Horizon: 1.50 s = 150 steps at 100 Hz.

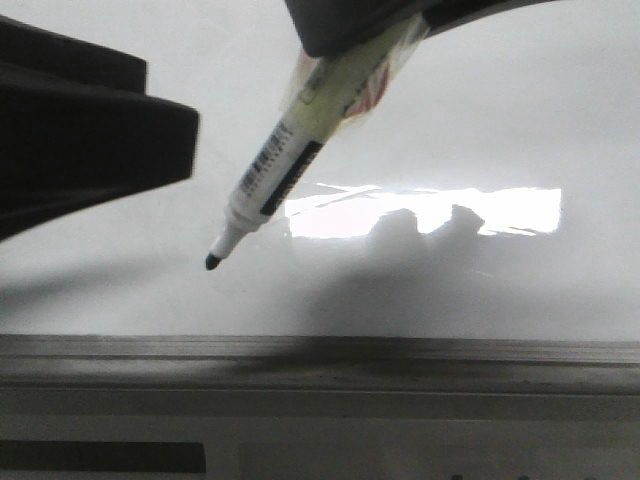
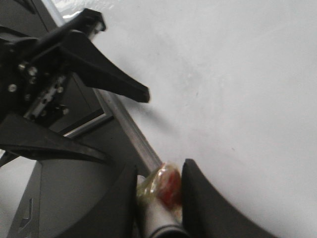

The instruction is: Write number 6 on whiteboard

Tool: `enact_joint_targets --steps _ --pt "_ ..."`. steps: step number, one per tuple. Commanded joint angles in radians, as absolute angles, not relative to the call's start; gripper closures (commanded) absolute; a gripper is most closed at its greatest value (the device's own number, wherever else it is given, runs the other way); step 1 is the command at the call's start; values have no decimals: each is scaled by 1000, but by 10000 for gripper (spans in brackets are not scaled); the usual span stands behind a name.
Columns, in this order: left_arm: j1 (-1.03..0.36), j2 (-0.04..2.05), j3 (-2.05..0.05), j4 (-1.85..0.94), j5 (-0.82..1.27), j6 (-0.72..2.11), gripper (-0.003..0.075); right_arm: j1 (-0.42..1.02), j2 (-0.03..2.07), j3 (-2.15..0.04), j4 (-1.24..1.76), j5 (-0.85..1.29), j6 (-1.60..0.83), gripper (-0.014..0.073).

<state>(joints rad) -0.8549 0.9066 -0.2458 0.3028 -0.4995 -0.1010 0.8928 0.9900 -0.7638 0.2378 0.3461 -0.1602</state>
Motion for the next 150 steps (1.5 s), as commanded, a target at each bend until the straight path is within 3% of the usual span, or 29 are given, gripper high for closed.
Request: enact_joint_targets --steps 1,25,61,97,117,133,150 --pt "-832 807 -268 257 -463 -107 325 856 982 -802 238 280 -146 659" --pt "-721 594 -268 152 -346 -107 335 734 1017 -887 238 264 -146 659" --pt "-638 580 -268 152 -326 -107 335 546 1123 -1068 238 272 -148 659" --pt "-638 580 -268 152 -328 -107 335 633 1157 -855 321 414 -148 659" --pt "-638 580 -268 152 -328 -107 335 596 1085 -897 284 305 -150 659" --pt "-638 580 -268 152 -328 -107 335 667 1188 -927 286 359 -152 659" --pt "-644 586 -268 239 -323 -109 335 706 1129 -927 311 326 -152 659"
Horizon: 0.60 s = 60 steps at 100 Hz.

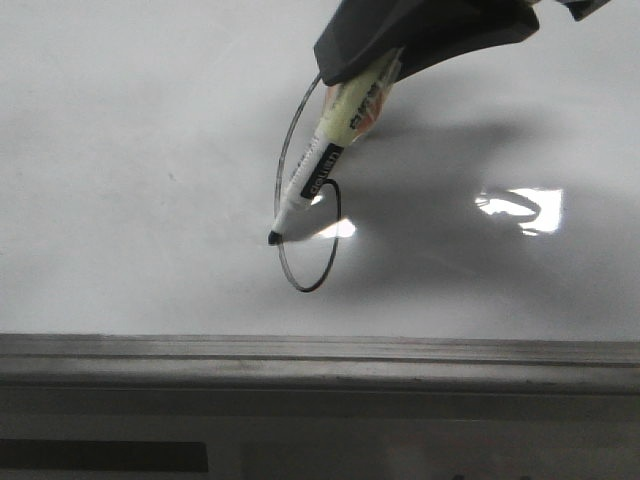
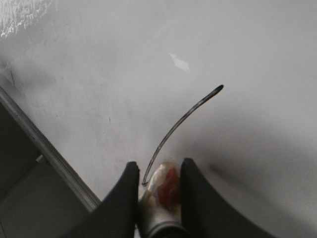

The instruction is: Write number 6 on whiteboard

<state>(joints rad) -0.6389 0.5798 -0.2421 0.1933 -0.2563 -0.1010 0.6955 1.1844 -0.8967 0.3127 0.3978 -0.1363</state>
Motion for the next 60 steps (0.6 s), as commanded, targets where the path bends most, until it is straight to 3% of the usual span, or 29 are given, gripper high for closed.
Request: enact_joint_targets --steps 1,31,60 --pt "-650 589 -268 249 -326 -109 335 710 1125 -927 315 324 -152 659" --pt "-871 847 -309 291 -416 -113 335 808 1110 -927 309 334 -165 659" --pt "-890 1054 -401 305 -479 -113 335 848 1111 -927 309 334 -165 659"
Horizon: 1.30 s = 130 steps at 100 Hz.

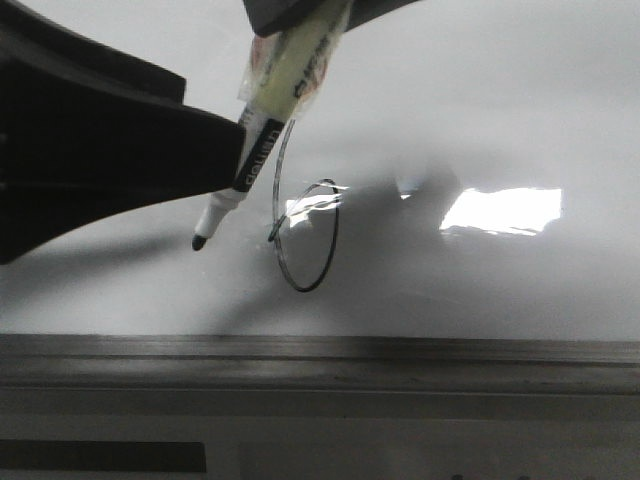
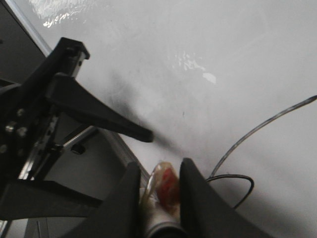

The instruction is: Write number 6 on whiteboard

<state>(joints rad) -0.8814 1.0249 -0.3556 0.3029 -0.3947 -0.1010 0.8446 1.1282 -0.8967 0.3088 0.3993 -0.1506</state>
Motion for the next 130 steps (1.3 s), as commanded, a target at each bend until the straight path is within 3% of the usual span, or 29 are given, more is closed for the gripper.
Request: enact_joint_targets --steps 1,23,28,42,70,77,82,94,101,130 --pt "-890 1057 -401 308 -479 -113 335 848 1111 -927 309 337 -165 659" --pt "-890 1086 -401 313 -479 -113 367 848 1111 -927 316 370 -165 659" --pt "-890 1086 -401 313 -472 -113 439 848 1111 -927 317 370 -165 659" --pt "-890 1086 -401 313 -425 -113 736 848 1111 -927 342 369 -165 659" --pt "-890 1086 -401 313 -429 -113 741 848 1111 -927 345 363 -165 657" --pt "-890 1086 -401 313 -429 -113 741 848 1111 -927 345 361 -165 622" --pt "-890 1086 -401 313 -429 -113 741 848 1111 -927 345 358 -165 539" --pt "-890 1086 -401 303 -429 -115 741 846 1111 -927 345 333 -165 177" --pt "-890 1086 -401 257 -429 -148 741 842 1111 -927 343 305 -165 57" --pt "-879 1075 -401 -98 -321 -375 741 783 1094 -927 341 272 -165 127"
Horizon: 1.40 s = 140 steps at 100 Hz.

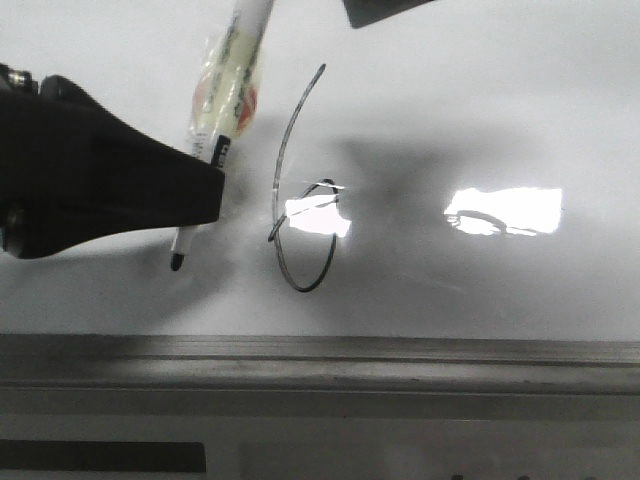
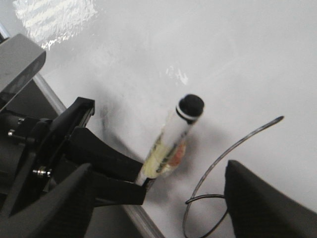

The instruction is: Write number 6 on whiteboard

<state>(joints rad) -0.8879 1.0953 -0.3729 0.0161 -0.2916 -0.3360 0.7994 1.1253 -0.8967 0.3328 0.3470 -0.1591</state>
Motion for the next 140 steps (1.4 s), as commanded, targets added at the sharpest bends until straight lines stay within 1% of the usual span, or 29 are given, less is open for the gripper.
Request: enact_joint_targets --steps 1,16,78,83,85,90,95,97,100,102,107,110,133,140 --pt "-879 1075 -401 -111 -319 -375 741 781 1091 -927 341 272 -165 127" --pt "-846 1075 -401 -202 -294 -375 741 776 1088 -927 341 272 -165 127" --pt "-832 1075 -401 -206 -276 -399 737 776 1088 -927 341 270 -165 127" --pt "-832 1075 -401 -206 -276 -403 711 776 1088 -927 341 270 -165 127" --pt "-832 1075 -401 -206 -276 -403 688 776 1088 -927 341 270 -165 127" --pt "-832 1075 -401 -206 -276 -433 612 776 1088 -927 341 270 -165 127" --pt "-832 1075 -401 -206 -276 -458 504 776 1088 -927 341 269 -165 127" --pt "-832 1075 -401 -206 -276 -462 477 776 1088 -927 341 267 -165 127" --pt "-832 1075 -401 -206 -276 -464 414 776 1088 -927 341 267 -165 127" --pt "-832 1075 -401 -206 -276 -467 382 776 1088 -927 341 267 -165 127" --pt "-832 1075 -401 -206 -276 -474 336 776 1088 -927 341 265 -165 127" --pt "-832 1075 -401 -206 -276 -474 325 776 1088 -927 341 265 -165 127" --pt "-832 1032 -401 -202 -253 -472 331 776 1088 -927 341 265 -165 130" --pt "-832 995 -401 -179 -233 -469 331 776 1078 -927 338 265 -165 175"
